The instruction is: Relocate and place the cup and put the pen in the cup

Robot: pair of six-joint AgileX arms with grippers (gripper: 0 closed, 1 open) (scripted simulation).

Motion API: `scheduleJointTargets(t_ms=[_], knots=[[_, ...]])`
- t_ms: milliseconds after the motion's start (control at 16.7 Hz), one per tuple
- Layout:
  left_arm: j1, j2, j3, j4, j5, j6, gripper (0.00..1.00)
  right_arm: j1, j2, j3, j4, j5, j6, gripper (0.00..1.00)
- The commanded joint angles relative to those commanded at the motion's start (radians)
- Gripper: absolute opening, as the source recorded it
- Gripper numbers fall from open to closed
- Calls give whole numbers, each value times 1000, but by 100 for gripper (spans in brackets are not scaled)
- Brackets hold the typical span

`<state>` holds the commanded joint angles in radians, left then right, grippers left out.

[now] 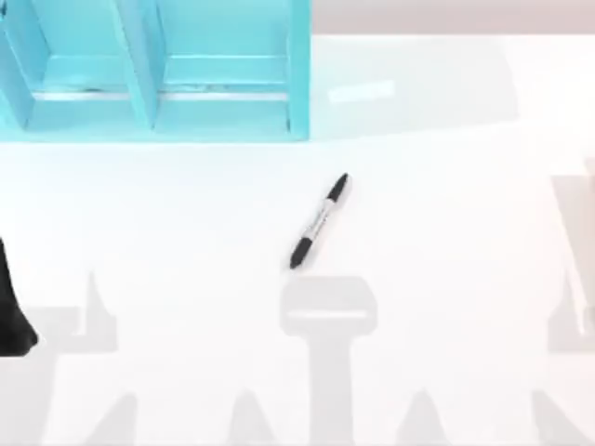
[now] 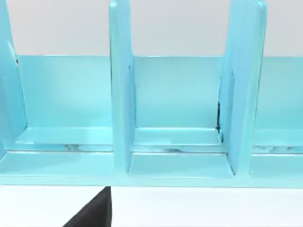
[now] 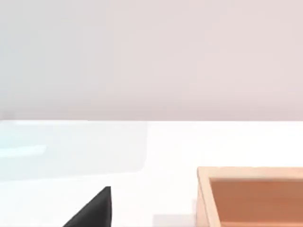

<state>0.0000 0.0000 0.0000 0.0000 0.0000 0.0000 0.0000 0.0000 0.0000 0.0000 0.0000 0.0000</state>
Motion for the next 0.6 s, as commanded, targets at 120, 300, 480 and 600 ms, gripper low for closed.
scheduleJointTargets(t_ms=[120, 300, 480, 600], knots=[[0, 0, 0, 0, 0, 0, 100, 0, 0, 0, 0, 0, 0, 100], [0, 0, 0, 0, 0, 0, 100, -18, 60, 61, -51, -4, -26, 100], [0, 0, 0, 0, 0, 0, 100, -59, 213, 217, -171, -13, -84, 100], [0, 0, 0, 0, 0, 0, 100, -98, 367, 365, -285, -17, -132, 100]])
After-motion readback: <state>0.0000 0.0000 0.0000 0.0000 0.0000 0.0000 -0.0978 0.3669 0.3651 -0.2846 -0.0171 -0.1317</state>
